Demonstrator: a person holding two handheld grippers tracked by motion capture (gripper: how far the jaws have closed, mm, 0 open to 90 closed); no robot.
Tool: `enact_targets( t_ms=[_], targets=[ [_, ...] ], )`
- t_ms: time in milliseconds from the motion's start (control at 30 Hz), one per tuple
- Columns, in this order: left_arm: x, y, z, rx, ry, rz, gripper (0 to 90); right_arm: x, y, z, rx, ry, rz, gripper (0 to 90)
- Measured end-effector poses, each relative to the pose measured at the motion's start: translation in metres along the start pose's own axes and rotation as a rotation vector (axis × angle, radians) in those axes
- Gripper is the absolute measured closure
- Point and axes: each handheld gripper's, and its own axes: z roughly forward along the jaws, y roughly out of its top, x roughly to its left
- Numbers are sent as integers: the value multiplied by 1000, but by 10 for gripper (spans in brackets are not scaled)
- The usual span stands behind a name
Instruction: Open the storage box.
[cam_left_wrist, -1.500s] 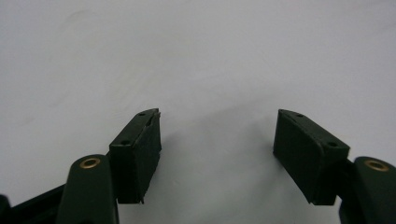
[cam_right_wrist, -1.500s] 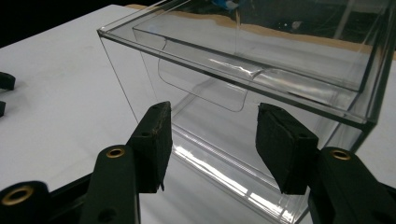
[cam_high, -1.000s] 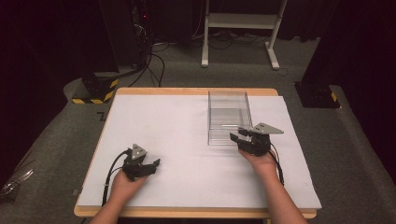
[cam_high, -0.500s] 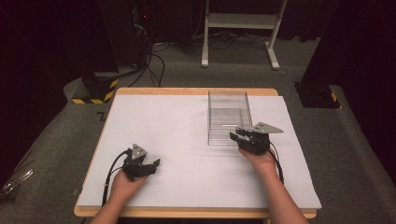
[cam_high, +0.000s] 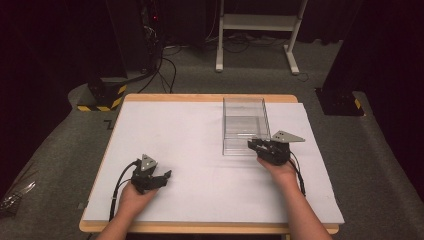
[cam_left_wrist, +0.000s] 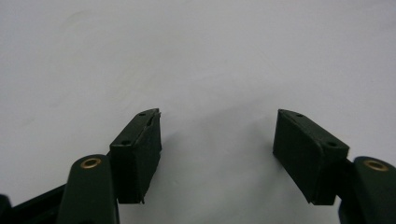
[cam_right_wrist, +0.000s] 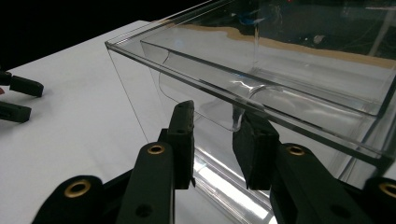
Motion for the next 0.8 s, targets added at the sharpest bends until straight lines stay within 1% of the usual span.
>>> enact_targets(
  t_ms=[200,233,367,500,667,800],
  targets=[
    [0,0,0,0,0,0,326,-1,-1,1,-6,2,-6,711],
    [0,0,0,3,0,3,326,-2,-1,0,-5,11,-3,731],
    [0,0,0,2,0,4,327,-4,-2,-1,-7,30,2,751],
    [0,0,0,2,0,5,328,-6,-3,-4,-12,47,-5,765],
    [0,0,0,2,0,5,329,-4,-5,-8,-6,54,-15,776],
    [0,0,0,1,0,8,330,-1,-7,-12,-7,50,-23,782]
  ],
)
